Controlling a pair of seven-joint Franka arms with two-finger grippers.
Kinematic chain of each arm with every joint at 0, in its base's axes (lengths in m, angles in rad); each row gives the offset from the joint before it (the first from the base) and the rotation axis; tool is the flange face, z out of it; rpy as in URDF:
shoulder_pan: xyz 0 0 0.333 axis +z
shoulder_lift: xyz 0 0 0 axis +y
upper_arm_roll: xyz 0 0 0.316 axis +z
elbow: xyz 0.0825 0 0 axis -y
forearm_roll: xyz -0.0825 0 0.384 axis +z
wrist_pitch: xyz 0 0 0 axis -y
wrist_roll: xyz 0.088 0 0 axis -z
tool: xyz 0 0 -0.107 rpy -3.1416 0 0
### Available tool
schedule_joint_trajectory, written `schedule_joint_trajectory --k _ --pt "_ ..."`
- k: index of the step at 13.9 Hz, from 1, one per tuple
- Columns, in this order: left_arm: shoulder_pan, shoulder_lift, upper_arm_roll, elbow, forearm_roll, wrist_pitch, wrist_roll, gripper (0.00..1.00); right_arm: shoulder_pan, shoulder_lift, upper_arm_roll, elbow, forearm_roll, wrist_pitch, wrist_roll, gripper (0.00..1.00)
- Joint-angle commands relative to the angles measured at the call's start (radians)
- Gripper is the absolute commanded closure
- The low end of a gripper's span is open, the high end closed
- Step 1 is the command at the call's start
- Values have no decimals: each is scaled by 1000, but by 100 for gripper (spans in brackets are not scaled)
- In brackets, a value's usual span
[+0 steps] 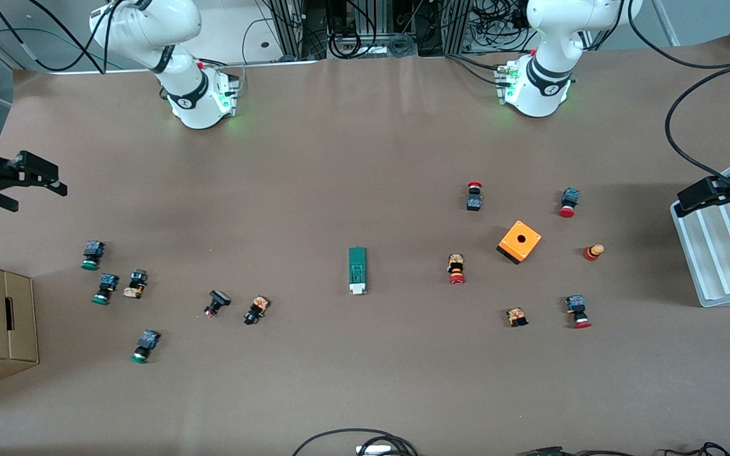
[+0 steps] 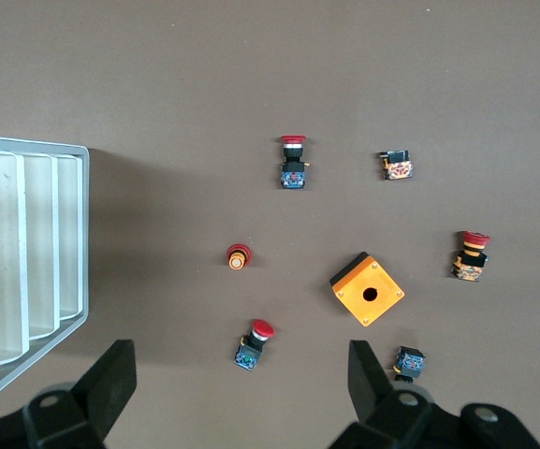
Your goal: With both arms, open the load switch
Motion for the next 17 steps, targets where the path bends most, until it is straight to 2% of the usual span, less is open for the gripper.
schedule_joint_trajectory --k 1,5,8,15,17 --pt "0 -21 -2 -20 12 11 -4 0 -1 -33 6 -32 -15 18 -3 0" --pt "2 -16 -1 -17 12 11 -4 0 -1 -31 6 -32 -15 29 -2 0" --pt "2 11 -2 22 13 13 -4 0 -3 -28 6 -31 -17 27 -3 0" --pt "-47 25 -38 34 49 13 -11 0 2 -4 1 -11 -22 -3 -3 0" --pt "-52 62 -45 42 44 14 -4 0 0 0 1 -11 -22 -2 -2 0"
